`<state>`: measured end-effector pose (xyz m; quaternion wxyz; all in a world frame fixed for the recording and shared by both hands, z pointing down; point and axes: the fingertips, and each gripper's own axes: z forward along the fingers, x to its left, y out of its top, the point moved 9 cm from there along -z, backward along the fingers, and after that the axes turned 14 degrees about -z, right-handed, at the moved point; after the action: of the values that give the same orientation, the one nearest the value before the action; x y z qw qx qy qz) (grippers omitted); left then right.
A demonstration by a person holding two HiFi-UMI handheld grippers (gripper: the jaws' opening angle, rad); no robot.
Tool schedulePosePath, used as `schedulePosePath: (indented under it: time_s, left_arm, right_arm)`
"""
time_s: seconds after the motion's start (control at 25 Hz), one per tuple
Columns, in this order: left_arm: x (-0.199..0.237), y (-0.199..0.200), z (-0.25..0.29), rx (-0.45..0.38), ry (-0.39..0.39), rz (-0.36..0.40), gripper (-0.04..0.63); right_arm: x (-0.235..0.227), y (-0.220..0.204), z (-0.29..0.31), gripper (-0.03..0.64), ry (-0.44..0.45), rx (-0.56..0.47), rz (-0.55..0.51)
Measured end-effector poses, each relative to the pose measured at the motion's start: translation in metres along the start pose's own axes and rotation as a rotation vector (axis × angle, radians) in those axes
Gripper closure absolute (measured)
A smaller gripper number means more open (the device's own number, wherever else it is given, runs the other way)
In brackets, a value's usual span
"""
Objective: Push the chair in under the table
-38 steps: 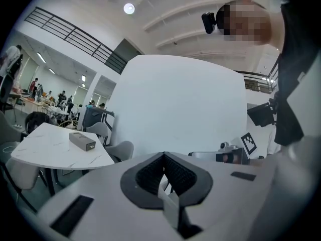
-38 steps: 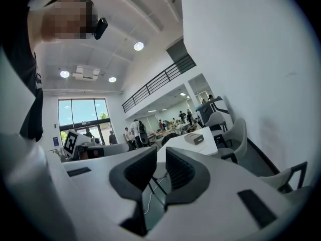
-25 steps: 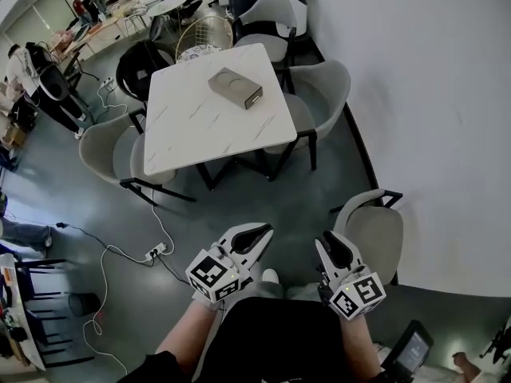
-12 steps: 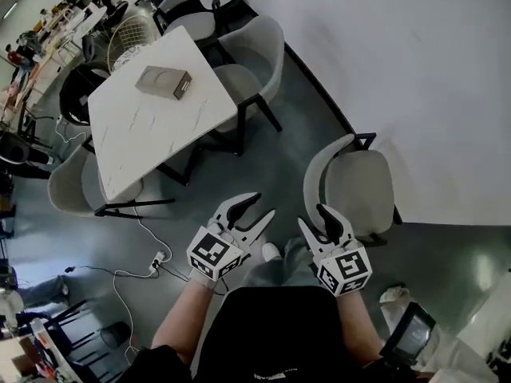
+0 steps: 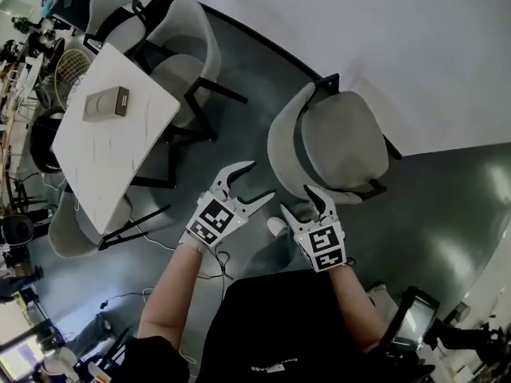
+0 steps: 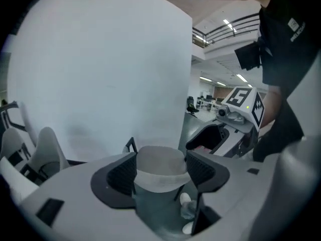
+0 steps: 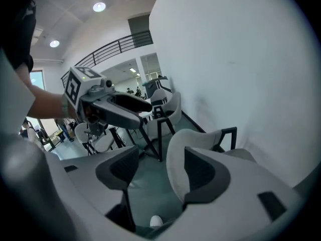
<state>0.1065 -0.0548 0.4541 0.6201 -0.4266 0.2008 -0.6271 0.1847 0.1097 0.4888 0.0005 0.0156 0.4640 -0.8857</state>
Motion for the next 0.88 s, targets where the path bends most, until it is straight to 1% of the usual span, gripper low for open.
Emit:
schedulePosePath:
  time_s: [0.12, 0.28, 0.36, 0.48, 0.56, 0.68, 0.8, 0.88]
  left_arm:
    - [0.006, -0.006, 0.031, 0.114, -0.059, 0.111, 0.287]
    - [0.008, -0.018, 0.065, 0.242, -0.135, 0.245, 0.284]
    - [0.007, -0.026, 0.08, 0.307, -0.16, 0.321, 0.279]
    - [0.008, -0.037, 0.099, 0.411, -0.184, 0.463, 0.267]
    - [0.012, -0.045, 0.109, 0.475, -0.206, 0.537, 0.257]
    - [0.02, -0.053, 0.127, 0.542, -0.242, 0.597, 0.251]
    - [0.026, -0.05, 0.14, 0.586, -0.298, 0.601, 0.21]
    - [0.028, -0.047, 0.144, 0.61, -0.331, 0.607, 0.198]
  right_arm:
    - [0.005, -0.023, 0.008, 0.341, -0.018, 0.058, -0.013]
    - [0.007, -0.046, 0.018, 0.336, -0.047, 0.138, -0.012]
    - [0.004, -0.056, 0.024, 0.333, -0.056, 0.161, -0.014]
    - [-0.002, -0.07, 0.035, 0.331, -0.068, 0.188, -0.015]
    - [-0.003, -0.079, 0.042, 0.331, -0.068, 0.207, -0.01]
    - [-0.004, -0.09, 0.054, 0.33, -0.064, 0.236, -0.038]
    - [-0.005, -0.095, 0.062, 0.33, -0.057, 0.252, -0.06]
    - [-0.003, -0.099, 0.066, 0.33, -0.046, 0.261, -0.064]
